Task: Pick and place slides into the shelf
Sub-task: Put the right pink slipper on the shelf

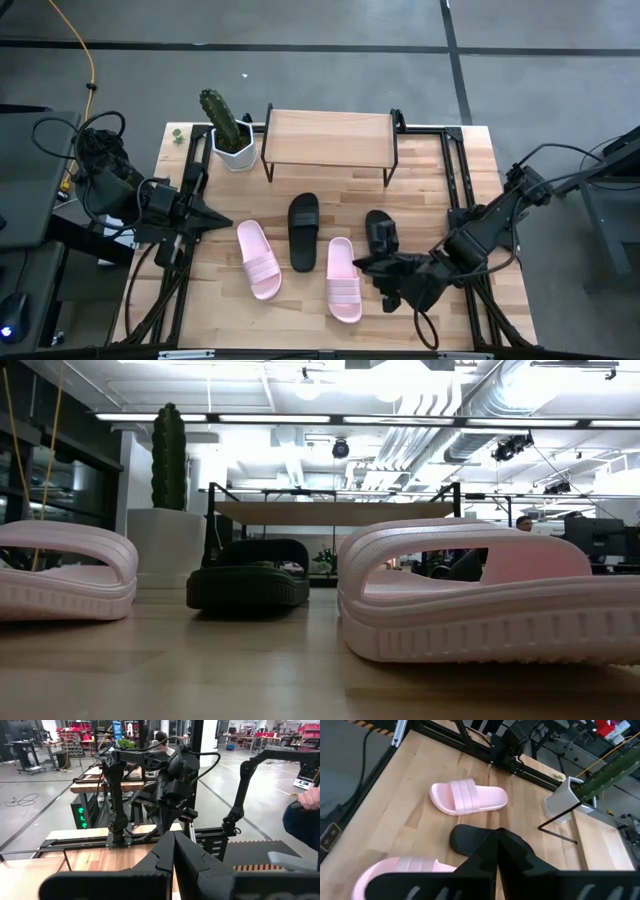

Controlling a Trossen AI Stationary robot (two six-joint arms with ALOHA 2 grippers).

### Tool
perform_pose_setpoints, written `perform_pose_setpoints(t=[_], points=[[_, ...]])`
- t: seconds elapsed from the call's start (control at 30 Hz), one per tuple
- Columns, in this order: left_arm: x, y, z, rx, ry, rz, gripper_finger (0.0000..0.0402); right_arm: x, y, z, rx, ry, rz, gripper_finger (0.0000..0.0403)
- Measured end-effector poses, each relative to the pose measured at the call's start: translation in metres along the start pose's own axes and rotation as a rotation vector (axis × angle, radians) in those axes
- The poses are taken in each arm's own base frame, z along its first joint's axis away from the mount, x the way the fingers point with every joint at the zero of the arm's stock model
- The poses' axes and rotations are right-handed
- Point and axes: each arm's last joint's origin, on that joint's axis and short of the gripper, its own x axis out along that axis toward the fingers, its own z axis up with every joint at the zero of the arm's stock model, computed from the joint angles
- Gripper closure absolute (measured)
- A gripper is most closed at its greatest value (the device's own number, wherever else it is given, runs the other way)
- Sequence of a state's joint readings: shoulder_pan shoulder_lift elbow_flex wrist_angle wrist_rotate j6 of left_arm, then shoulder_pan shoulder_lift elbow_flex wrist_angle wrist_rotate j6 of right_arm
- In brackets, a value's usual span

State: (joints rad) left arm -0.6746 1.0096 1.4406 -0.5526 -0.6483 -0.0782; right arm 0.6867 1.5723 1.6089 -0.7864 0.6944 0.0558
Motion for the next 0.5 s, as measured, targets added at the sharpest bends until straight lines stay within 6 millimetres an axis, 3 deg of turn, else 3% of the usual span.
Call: perform_pose_setpoints(t=[0.23,0.5], points=[[0.0,0.0,-0.002,0.006,0.014,0.001,0.0401,0.002,0.001,-0.007,0.07,0.058,0.036,0.0402],[0.0,0.0,-0.003,0.013,0.028,0.002,0.0401,0.029,-0.003,-0.032,0.184,0.215,0.139,0.0402]])
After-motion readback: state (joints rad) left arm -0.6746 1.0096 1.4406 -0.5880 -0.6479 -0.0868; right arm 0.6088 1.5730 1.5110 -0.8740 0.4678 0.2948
